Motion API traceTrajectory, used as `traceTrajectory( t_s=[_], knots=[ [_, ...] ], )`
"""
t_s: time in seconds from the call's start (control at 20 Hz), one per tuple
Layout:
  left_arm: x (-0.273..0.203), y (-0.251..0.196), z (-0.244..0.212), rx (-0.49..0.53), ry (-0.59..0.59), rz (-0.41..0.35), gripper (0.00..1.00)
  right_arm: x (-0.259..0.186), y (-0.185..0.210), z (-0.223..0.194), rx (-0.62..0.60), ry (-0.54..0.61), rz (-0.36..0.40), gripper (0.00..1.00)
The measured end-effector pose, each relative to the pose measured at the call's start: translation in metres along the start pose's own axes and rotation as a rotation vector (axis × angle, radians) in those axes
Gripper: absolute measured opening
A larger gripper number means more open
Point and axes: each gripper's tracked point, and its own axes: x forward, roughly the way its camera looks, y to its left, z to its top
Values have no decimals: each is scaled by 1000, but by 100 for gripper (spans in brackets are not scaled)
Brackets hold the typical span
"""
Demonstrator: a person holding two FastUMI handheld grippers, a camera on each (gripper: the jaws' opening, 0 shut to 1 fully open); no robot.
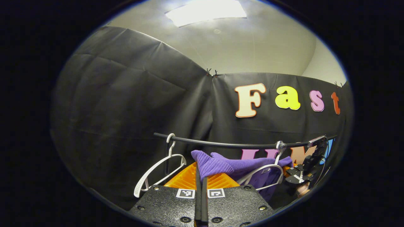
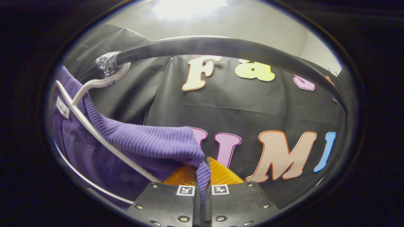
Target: Grasp the clothes on the hanger with both hands and then place them into the laundry hamper below.
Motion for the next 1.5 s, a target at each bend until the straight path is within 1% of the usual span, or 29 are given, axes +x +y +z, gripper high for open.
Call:
traceTrajectory(
  t_s=[0.05,0.3,0.5,0.75,0.8,0.9,1.15,1.35,1.5],
  knots=[
    [4,3,-6,4,8,5,0,-1,0,0,2,2,-1,5],
    [19,8,-43,-51,50,-20,0,2,-10,-9,-13,23,-24,5],
    [27,7,-68,-32,60,-50,0,1,-17,-26,-10,62,-36,5],
    [24,-3,-100,-22,91,-80,0,-7,-27,-51,1,117,-56,5],
    [22,-6,-106,-22,100,-83,0,-8,-28,-56,3,127,-60,3],
    [19,-11,-112,-13,111,-90,0,-12,-31,-65,-3,148,-69,5],
    [11,-23,-129,-12,137,-109,0,-25,-39,-91,-14,207,-86,5],
    [4,-28,-142,2,166,-108,0,-40,-47,-111,-21,246,-95,5],
    [1,-29,-151,14,180,-103,0,-52,-47,-117,-34,266,-98,5]
  ],
)
